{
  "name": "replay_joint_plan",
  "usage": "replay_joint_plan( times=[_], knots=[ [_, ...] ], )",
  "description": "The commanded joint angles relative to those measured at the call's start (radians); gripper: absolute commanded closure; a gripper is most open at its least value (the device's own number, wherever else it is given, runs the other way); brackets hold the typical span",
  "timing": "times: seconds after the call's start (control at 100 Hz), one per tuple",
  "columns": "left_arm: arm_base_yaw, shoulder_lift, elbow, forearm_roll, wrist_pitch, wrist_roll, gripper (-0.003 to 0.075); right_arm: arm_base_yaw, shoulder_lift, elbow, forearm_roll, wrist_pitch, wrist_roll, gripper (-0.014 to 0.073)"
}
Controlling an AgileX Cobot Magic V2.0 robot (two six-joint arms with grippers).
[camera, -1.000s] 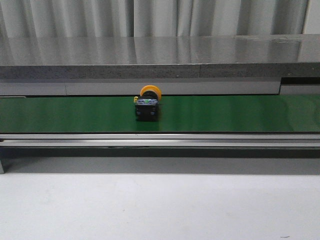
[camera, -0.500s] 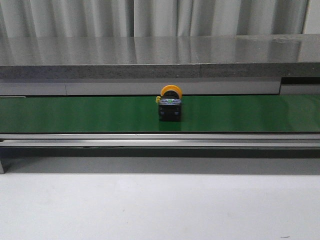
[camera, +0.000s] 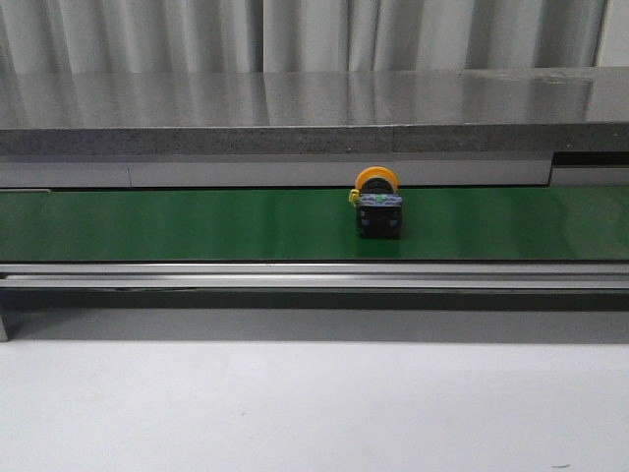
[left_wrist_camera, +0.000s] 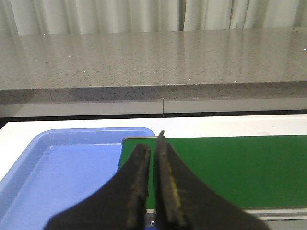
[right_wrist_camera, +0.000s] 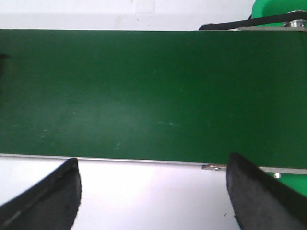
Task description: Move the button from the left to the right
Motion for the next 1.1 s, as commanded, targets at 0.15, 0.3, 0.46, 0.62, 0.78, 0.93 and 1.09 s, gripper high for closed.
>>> replay_joint_plan(
  times=[0.15, 0.3, 0.46, 0.62, 0.78, 0.93, 1.09],
  knots=[
    [-0.003, 0.006, -0.028, -0.012, -0.080, -0.001, 0.0715, 0.019, 0.006, -0.056, 0.062, -0.063, -0.008, -0.0016],
    [-0.003, 0.006, -0.028, -0.012, -0.080, -0.001, 0.0715, 0.076, 0.060, -0.091, 0.062, -0.064, -0.029, 0.0011],
    [-0.003, 0.006, -0.028, -0.012, -0.080, -0.001, 0.0715, 0.129, 0.149, -0.131, 0.062, -0.082, -0.029, 0.0025],
    [-0.003, 0.006, -0.028, -0.012, -0.080, -0.001, 0.0715, 0.177, 0.250, -0.185, 0.061, -0.085, -0.031, 0.0025],
    [-0.003, 0.006, -0.028, -0.012, -0.080, -0.001, 0.0715, 0.215, 0.344, -0.244, 0.058, -0.086, -0.031, 0.0025],
    [-0.003, 0.006, -0.028, -0.012, -0.080, -0.001, 0.0715, 0.233, 0.402, -0.276, 0.058, -0.086, -0.031, 0.0025],
    [-0.003, 0.006, -0.028, -0.012, -0.080, -0.001, 0.0715, 0.234, 0.438, -0.280, 0.058, -0.088, -0.031, 0.0025]
  ],
)
